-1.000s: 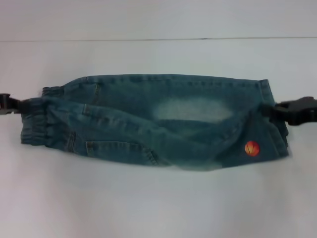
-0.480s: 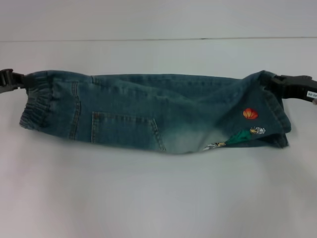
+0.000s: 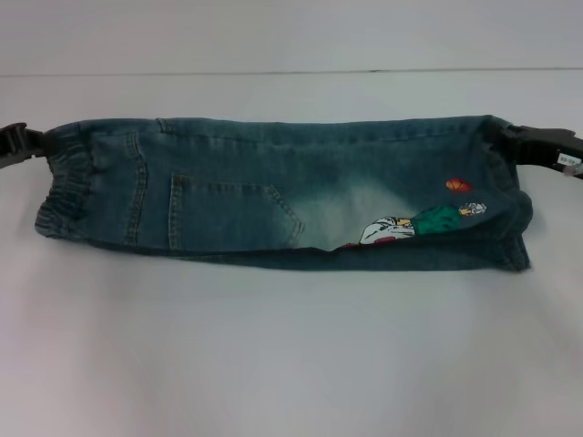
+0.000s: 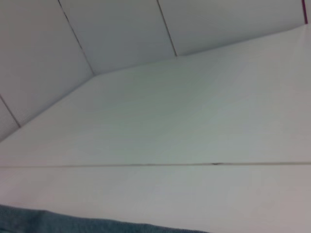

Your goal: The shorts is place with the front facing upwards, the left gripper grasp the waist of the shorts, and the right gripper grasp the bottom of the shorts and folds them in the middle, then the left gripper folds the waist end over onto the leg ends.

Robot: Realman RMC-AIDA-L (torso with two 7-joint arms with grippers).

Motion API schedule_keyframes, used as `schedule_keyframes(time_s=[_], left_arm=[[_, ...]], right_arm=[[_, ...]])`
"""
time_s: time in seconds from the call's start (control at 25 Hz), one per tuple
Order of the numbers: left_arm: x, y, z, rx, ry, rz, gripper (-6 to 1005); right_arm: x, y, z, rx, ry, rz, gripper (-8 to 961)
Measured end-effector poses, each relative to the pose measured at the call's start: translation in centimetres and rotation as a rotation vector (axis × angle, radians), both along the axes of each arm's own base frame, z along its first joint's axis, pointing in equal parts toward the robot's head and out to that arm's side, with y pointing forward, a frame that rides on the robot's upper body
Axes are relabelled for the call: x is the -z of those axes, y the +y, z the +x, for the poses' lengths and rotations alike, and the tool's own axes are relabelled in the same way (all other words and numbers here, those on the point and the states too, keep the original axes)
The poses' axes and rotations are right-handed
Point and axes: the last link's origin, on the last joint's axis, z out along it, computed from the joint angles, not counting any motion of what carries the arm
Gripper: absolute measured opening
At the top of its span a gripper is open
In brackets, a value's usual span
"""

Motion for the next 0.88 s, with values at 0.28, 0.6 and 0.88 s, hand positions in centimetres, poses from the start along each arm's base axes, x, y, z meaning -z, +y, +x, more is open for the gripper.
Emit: schedule_keyframes(time_s=[0.28,0.6,0.88], left_arm=[[0.8,0.4,-0.7,-0.021,0.03,0.017,53],[1.6,0.4,-0.8,-0.002,0.065,-0.012,53],[2.5,0.6,-0.2,0.047,0.103,-0.042,54]], right_arm=[[1.5,0.5,0.2,0.047,-0.064,0.001,82],[2.1,1.1,-0.4,0.033,-0.097,0.014,105],[2.5,1.3,-0.8,0.021,-0.116,0.004,126]])
